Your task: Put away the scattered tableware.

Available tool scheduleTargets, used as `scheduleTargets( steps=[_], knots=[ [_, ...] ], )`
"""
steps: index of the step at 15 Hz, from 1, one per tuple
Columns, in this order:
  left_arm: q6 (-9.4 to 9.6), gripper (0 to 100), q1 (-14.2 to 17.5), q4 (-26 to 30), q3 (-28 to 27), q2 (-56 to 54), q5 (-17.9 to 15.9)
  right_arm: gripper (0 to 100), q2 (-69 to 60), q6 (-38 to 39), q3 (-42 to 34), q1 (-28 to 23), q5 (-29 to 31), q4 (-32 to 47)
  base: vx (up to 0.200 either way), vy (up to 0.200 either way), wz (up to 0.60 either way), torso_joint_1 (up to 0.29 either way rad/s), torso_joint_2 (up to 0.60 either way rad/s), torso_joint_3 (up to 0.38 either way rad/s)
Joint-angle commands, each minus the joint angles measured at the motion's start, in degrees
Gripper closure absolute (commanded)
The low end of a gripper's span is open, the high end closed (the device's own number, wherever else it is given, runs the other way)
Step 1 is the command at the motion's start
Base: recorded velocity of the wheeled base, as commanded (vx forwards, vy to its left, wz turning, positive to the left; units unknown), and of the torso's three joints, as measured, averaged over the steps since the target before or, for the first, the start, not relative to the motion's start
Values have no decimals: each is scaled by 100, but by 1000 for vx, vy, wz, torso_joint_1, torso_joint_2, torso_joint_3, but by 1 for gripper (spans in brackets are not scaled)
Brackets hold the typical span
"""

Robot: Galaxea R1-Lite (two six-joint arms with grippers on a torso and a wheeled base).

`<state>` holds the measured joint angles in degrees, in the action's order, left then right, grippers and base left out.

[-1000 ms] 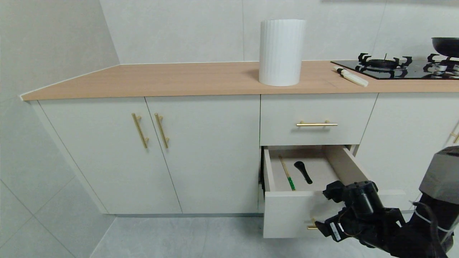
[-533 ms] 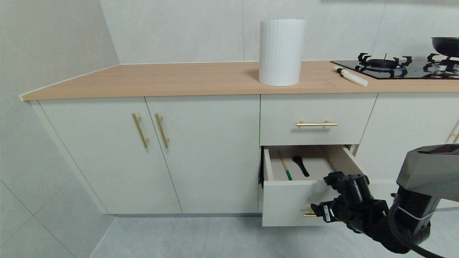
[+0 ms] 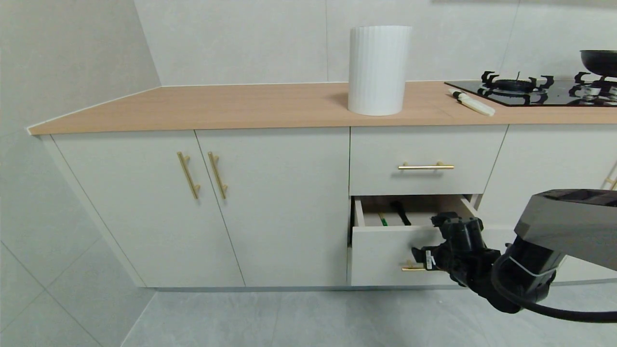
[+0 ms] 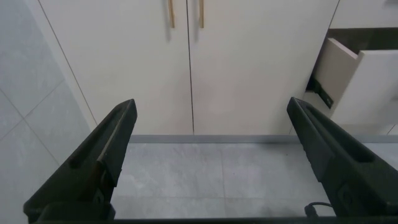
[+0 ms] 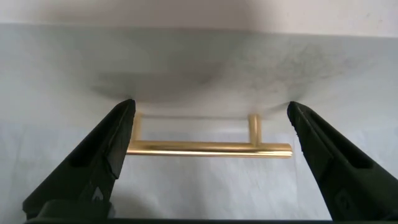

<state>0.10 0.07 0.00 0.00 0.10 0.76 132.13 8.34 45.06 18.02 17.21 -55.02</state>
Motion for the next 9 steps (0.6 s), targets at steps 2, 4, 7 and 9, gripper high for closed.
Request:
scheduleTargets(
  steps=[2,4,7,9],
  knots=[
    [-1,0,1,0,0,-1,4,0,392,-8,706,-114,89,8,0,0,0,0,0,0],
    [-1,0,1,0,0,-1,4,0,559,-16,1040,-176,89,8,0,0,0,0,0,0],
    [-1,0,10,0,0,8,4,0,805,-16,1585,-237,107,44,0,0,0,0,0,0],
    [-1,0,1,0,0,-1,4,0,981,-16,1954,-308,221,44,0,0,0,0,0,0]
  ],
)
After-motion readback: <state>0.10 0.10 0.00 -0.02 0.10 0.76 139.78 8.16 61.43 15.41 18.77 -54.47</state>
